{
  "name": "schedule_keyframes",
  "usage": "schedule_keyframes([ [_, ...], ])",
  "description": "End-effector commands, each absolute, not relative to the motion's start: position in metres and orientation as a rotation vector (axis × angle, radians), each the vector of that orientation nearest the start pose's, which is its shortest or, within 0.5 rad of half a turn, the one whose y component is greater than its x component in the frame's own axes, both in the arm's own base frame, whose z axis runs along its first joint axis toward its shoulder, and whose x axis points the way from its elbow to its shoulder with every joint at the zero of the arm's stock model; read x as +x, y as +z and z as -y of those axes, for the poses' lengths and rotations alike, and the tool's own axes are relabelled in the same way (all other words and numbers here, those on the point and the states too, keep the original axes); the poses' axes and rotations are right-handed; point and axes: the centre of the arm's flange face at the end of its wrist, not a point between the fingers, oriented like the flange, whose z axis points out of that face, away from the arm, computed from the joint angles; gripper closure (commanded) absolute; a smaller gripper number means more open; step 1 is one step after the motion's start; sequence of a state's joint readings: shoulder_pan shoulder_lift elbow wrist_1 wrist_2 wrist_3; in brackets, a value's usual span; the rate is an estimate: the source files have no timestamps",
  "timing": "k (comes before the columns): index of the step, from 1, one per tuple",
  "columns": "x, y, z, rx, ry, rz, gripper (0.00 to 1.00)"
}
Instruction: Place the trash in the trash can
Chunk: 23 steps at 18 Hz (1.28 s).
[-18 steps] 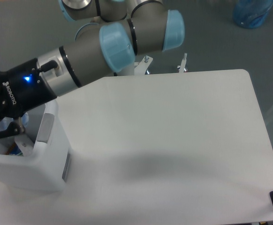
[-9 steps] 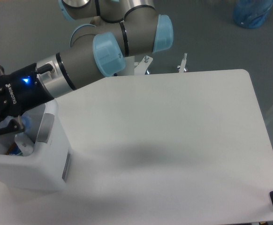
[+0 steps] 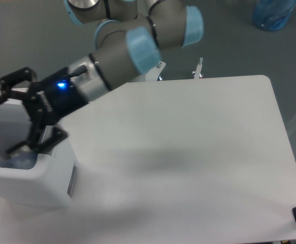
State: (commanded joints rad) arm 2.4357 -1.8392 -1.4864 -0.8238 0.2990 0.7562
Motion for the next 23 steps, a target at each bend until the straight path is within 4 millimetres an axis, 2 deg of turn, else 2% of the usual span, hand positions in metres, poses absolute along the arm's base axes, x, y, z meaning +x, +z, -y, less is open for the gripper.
schedule_keyframes([
  [4, -0.361, 0.512, -0.538, -1.991, -0.302, -0.226, 0.0],
  [6, -0.381, 0.479, -0.519, -2.108, -0.225, -0.153, 0.0],
  [7, -0.39, 0.469, -0.509, -2.163, -0.169, -0.133, 0.0],
  [10, -0.435, 0.435, -0.469, -2.339, 0.004, -0.063, 0.0],
  [12, -0.453, 0.41, -0.457, -2.434, 0.069, -0.071, 0.0],
  [16, -0.474, 0.379, -0.453, -2.616, 0.189, -0.063, 0.0],
  [17, -0.476, 0.377, -0.451, -2.663, 0.244, -0.104, 0.0],
  [19, -0.488, 0.36, -0.444, -2.782, 0.343, -0.233, 0.0],
  [20, -0.489, 0.356, -0.44, -2.847, 0.389, -0.267, 0.0],
  [23, -0.476, 0.359, -0.449, -2.922, 0.46, -0.386, 0.0],
])
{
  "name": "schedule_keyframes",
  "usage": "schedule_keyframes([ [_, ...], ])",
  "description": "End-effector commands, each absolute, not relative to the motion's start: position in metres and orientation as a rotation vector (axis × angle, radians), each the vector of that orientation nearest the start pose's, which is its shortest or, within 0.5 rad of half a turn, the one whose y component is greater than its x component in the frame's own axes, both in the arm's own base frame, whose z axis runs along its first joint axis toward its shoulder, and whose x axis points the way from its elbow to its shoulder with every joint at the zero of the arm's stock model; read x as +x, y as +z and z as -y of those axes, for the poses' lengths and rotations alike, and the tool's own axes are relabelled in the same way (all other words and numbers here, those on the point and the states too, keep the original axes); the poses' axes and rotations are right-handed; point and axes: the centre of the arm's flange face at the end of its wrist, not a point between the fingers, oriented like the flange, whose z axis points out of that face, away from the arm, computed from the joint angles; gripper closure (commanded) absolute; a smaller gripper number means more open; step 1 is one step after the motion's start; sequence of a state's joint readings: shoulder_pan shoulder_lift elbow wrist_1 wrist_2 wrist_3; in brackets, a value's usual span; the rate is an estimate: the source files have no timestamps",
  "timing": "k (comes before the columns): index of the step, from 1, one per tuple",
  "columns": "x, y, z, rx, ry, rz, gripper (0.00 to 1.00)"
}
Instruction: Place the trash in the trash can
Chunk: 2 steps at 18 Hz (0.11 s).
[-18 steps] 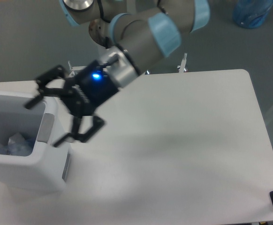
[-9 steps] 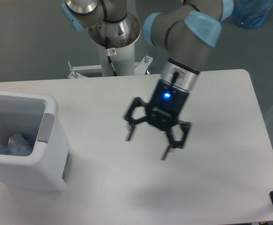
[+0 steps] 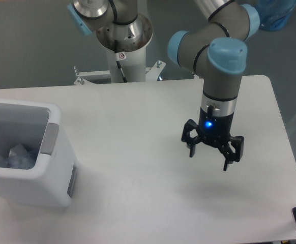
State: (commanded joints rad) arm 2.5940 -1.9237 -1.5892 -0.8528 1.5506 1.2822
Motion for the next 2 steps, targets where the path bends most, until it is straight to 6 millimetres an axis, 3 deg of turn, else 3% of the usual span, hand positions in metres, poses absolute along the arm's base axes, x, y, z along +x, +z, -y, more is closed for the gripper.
schedule_keyframes([
  [2, -0.4756, 0.3554, -0.4448, -2.982, 0.459, -0.411, 0.0],
])
